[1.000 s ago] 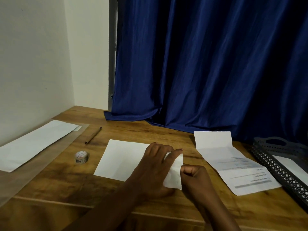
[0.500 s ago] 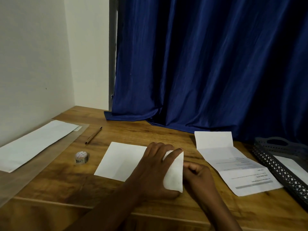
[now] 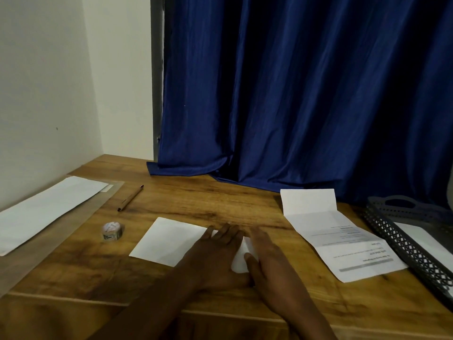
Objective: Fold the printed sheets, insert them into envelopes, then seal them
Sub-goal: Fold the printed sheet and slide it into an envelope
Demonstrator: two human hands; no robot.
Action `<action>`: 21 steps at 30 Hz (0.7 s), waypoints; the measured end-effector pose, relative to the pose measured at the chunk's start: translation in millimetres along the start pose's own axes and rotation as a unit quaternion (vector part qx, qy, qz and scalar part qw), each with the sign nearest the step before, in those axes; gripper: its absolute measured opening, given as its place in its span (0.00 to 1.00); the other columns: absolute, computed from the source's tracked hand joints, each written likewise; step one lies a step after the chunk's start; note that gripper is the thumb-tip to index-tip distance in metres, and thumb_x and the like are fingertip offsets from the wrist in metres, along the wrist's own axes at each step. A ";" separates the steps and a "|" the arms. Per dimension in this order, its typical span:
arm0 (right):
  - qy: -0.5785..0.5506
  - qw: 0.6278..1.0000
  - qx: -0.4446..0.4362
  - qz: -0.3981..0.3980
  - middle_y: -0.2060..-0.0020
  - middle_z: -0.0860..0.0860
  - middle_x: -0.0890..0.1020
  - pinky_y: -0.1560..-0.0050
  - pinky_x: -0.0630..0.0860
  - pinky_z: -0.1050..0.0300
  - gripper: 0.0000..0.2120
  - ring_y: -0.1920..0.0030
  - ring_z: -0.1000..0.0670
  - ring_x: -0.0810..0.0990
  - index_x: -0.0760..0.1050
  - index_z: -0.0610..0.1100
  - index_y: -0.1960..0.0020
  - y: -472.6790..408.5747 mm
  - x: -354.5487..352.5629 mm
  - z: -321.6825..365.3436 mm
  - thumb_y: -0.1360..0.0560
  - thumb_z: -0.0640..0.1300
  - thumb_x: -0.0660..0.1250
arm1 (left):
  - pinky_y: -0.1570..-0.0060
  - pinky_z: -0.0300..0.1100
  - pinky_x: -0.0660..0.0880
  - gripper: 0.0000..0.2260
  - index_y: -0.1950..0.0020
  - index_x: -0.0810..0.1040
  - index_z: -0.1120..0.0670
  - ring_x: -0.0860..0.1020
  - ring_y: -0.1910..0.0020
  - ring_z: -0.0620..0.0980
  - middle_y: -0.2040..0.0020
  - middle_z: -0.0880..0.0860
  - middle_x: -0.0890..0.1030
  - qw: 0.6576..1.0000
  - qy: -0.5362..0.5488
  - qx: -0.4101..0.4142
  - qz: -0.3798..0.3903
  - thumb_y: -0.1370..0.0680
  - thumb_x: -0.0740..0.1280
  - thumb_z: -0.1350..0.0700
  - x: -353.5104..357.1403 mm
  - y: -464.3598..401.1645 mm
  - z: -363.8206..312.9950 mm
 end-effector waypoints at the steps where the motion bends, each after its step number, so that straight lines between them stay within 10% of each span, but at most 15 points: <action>1: 0.013 1.000 -0.009 0.020 0.22 0.65 0.57 0.21 0.52 0.57 0.25 0.23 0.63 0.55 0.53 0.61 0.20 -0.7 3.2 0.7 0.16 0.58 0.51 | 0.20 0.54 0.41 0.48 0.16 0.43 0.50 0.40 0.19 0.45 0.16 0.49 0.43 1.000 0.005 0.002 -0.004 0.27 0.54 0.23 0.0 -0.7 0.9; 10: 0.068 0.997 -0.013 0.041 0.22 0.58 0.65 0.22 0.49 0.55 0.24 0.22 0.58 0.60 0.61 0.58 0.21 -1.2 5.0 4.2 0.17 0.59 0.52 | 0.23 0.45 0.58 0.51 0.24 0.40 0.26 0.50 0.22 0.35 0.20 0.31 0.46 0.964 0.262 -0.004 -0.052 0.33 0.74 0.30 -19.8 15.3 18.5; 21: 0.080 0.990 -0.045 0.110 0.24 0.71 0.40 0.24 0.44 0.57 0.36 0.26 0.66 0.42 0.41 0.66 0.21 17.4 3.9 17.5 0.25 0.76 0.46 | 0.22 0.46 0.36 0.38 0.21 0.41 0.29 0.30 0.24 0.35 0.23 0.29 0.32 0.997 0.034 -0.071 0.007 0.29 0.46 0.19 -28.3 131.1 68.2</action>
Point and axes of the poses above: each hand's wrist, its own y-axis away from the middle knuckle, its own x-axis out of the palm, z = x × y, the point moved 6 cm from there along -y, towards the middle knuckle
